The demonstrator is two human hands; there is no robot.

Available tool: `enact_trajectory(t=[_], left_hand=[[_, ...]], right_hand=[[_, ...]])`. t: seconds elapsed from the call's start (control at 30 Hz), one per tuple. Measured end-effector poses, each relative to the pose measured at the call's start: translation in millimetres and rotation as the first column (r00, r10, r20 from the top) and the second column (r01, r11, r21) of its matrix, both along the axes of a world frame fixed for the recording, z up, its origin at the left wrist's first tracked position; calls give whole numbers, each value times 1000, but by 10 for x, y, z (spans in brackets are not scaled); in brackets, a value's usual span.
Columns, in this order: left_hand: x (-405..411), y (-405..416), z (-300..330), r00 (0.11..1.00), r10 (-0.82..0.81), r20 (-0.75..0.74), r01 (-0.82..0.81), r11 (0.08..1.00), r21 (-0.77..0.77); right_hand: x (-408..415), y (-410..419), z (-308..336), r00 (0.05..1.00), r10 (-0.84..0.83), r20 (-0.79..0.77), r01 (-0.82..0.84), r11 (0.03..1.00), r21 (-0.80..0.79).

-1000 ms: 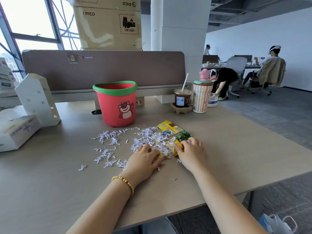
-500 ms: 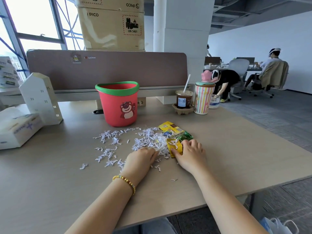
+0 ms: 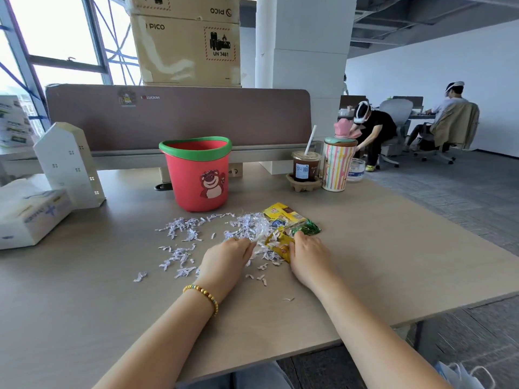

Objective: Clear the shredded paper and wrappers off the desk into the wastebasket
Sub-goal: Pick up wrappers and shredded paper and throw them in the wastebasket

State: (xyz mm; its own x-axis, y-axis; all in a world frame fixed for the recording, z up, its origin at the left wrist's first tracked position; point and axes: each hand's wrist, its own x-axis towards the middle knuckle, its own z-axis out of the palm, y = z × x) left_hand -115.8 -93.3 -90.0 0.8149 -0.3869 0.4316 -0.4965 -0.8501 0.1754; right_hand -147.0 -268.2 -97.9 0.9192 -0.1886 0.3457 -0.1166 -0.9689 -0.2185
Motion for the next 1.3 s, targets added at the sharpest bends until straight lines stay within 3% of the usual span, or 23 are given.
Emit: enact_trajectory(t=[0.23,0.4,0.67,0.83,1.3], left_hand=[[120,115,194,1000,-9,14,10,998,-66],[191,173,378,998,-19,67,21,999,-31],[414,379,802,985,20,172,-14,999,-37],[674,548,1159,975,62,211,-51,997,-55],[1987,636,2036,982,72,173,-13,948,-318]], right_hand=[[33,66,38,995,19,99,-25,998,62],[131,102,208,992,6,129,-13,999,49],[517,310,724,991,108,-76,-90,973,211],[827,424,1084,987,158,-35,-136,928,347],[1990,638,1897,980,176,91,-198,898,394]])
